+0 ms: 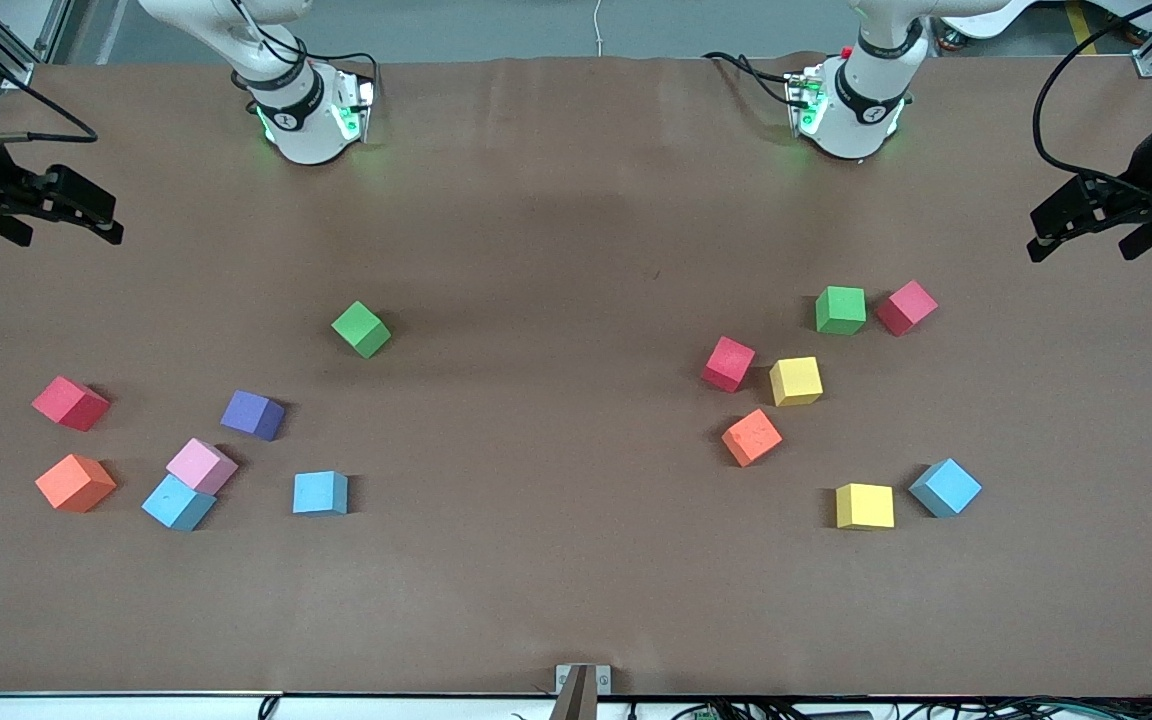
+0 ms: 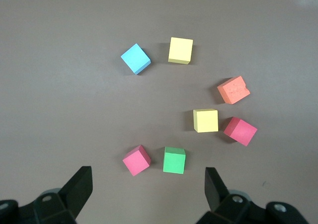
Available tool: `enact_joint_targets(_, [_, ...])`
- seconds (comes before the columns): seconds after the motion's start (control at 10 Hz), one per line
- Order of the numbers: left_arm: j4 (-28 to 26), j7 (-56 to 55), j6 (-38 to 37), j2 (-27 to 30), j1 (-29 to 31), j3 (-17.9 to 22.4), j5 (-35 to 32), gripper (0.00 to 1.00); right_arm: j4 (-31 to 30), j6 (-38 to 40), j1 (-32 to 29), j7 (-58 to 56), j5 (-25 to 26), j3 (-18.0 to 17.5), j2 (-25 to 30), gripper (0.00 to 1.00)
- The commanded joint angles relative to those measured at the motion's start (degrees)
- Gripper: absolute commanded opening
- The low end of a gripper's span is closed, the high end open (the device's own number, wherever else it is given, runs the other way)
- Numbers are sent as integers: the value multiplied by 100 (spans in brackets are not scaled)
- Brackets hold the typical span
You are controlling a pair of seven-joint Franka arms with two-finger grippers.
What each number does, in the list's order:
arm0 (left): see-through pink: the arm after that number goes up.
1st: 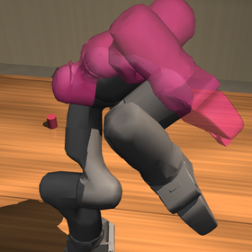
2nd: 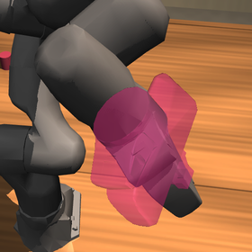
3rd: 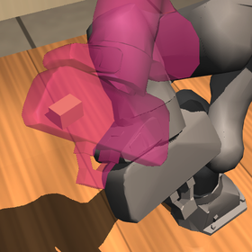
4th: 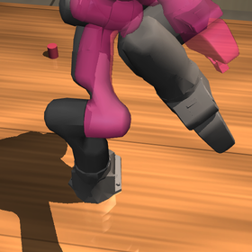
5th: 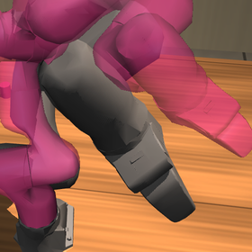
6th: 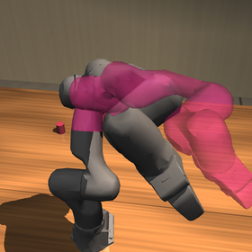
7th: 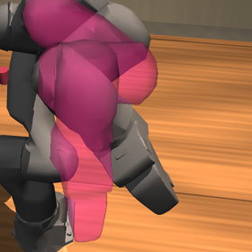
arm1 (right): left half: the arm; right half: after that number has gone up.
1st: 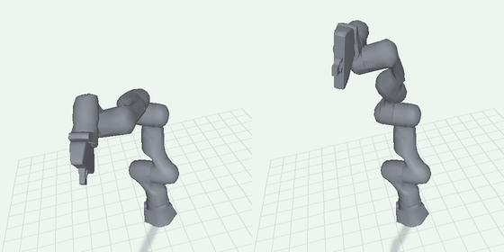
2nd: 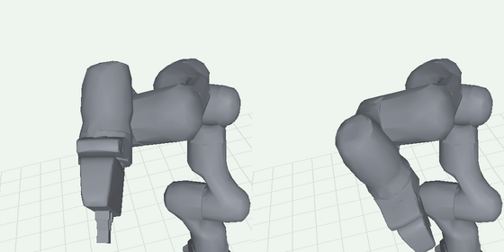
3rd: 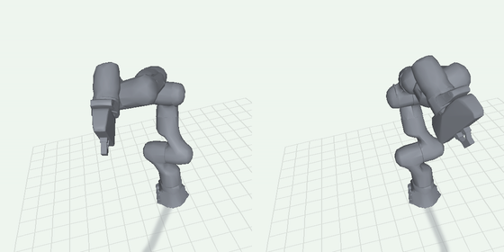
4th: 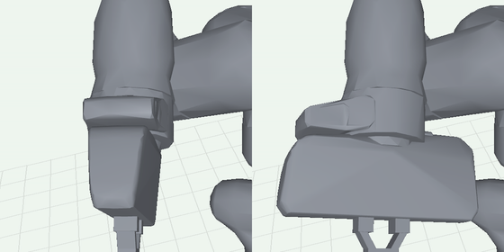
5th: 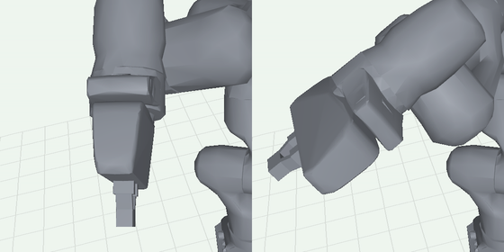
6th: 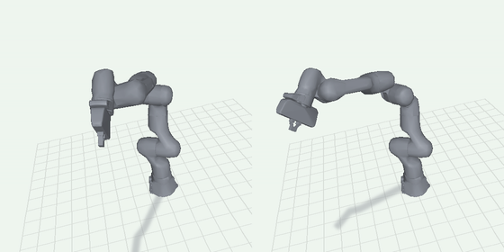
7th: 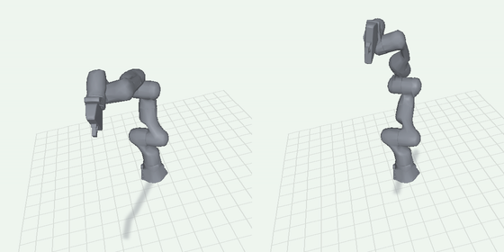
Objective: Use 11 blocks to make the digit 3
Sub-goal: 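Reach the right gripper to the green block while the left gripper reaches the pink block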
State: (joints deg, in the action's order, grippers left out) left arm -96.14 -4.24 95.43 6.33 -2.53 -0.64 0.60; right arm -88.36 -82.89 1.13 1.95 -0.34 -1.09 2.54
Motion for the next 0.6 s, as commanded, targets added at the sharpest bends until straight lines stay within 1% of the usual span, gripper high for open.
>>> enact_joint_targets(0.0, [-28,132,-68,96,-37,-32,-233,100,-24,54,1,122,122,3,62,100])
enact_joint_targets(0.2, [-71,160,-77,-131,-19,-32,-201,100,-76,36,-8,130,34,21,28,100])
enact_joint_targets(0.3, [-185,160,-138,-184,24,11,-183,100,-337,-34,35,226,25,12,36,100])
enact_joint_targets(0.4, [-395,169,-121,-246,216,3,-192,100,-549,-182,36,514,-114,12,27,100])
enact_joint_targets(0.5, [-728,169,-95,-247,253,3,-183,100,-890,-332,19,709,-298,12,36,100])
